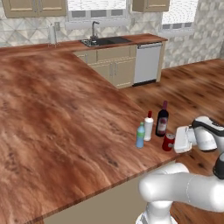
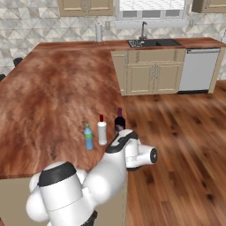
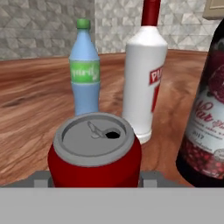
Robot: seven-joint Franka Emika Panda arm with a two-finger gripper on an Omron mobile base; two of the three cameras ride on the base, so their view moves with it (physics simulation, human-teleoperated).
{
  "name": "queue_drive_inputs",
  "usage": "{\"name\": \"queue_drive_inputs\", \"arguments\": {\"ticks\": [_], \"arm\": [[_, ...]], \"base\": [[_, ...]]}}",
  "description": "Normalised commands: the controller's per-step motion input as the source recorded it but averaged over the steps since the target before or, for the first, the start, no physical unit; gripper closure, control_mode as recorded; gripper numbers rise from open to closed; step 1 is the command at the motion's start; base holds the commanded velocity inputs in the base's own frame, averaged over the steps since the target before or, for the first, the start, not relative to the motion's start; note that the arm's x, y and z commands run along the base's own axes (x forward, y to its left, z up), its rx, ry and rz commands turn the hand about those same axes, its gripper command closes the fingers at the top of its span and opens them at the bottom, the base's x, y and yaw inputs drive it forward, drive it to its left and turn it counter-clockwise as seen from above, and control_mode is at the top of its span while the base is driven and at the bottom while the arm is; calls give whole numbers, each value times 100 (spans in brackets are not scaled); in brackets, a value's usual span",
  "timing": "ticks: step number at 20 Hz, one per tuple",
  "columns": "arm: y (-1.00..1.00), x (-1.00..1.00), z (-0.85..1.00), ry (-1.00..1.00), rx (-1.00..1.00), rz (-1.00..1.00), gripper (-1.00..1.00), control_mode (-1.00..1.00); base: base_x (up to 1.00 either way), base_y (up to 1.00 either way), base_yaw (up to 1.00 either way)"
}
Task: Move the drinks to the dining counter.
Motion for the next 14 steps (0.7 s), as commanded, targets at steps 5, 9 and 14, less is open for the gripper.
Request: {"name": "queue_drive_inputs", "arguments": {"ticks": [5,9,14], "arm": [[1,22,-21,0,0,0,100,-100],[7,8,-26,0,0,0,-100,-100],[8,0,-22,0,0,0,-100,-100]], "base": [[0,0,0],[0,0,0],[0,0,0]]}}
